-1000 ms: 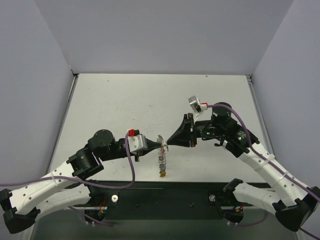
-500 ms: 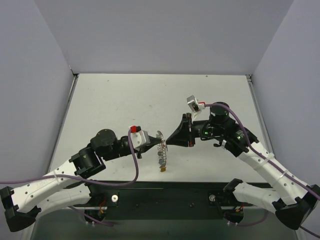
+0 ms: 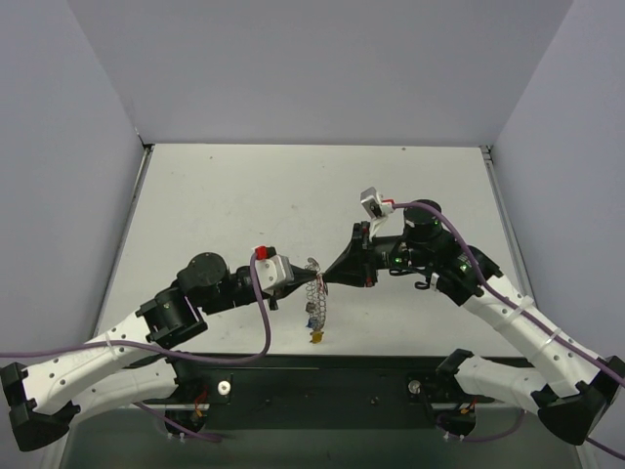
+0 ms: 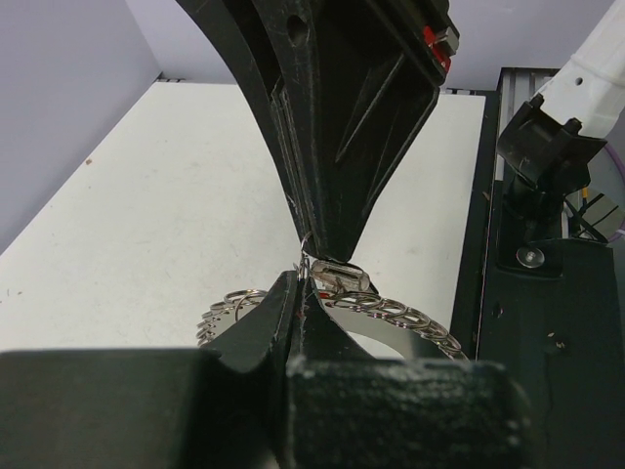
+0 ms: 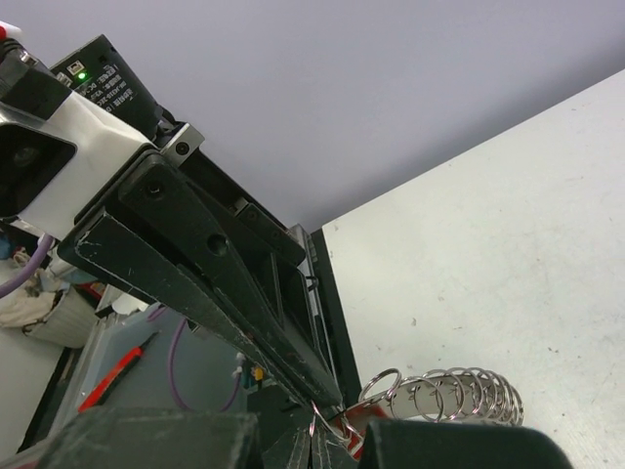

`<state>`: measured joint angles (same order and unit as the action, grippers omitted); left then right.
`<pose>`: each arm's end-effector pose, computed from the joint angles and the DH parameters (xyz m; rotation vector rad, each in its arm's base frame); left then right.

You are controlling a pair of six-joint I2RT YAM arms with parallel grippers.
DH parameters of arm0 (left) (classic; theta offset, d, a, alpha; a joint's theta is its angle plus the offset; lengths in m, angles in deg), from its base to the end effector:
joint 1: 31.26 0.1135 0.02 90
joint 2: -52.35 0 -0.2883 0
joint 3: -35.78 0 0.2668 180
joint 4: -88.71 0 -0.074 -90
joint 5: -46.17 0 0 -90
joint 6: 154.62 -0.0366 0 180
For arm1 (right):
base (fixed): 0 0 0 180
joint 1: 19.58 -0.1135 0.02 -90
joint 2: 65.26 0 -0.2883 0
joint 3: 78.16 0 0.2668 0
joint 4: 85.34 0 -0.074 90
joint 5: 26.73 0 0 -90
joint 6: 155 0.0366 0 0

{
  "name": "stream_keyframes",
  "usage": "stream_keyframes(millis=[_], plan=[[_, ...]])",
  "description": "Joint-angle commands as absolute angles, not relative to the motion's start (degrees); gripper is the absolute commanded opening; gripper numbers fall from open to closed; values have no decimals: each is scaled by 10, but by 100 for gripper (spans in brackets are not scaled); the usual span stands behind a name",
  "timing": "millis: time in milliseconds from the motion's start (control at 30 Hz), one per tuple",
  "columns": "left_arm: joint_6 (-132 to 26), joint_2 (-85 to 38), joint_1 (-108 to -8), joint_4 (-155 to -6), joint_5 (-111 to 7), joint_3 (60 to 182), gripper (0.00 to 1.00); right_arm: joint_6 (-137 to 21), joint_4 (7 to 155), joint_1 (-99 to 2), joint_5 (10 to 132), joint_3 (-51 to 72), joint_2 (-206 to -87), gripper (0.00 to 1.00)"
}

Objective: Put the keys on the keyring

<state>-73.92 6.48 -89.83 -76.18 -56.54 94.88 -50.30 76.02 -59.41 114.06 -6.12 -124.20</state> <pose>0.0915 -0.1651 0.3779 1.0745 1.2766 -0.8372 0.1568 0.1677 0.4116 -1.0827 1.4970 1.4215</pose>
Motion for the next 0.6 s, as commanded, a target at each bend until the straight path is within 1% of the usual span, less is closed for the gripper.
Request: stream_keyframes(millis=[0,567], plan=[[-739,70,-904,-815,-591,986,0,-508,770,-597,1124,-35,-1237,0],[-740,89,-906,-810,-603,988,0,-504,766,-596,1102,-37,-1243,0]])
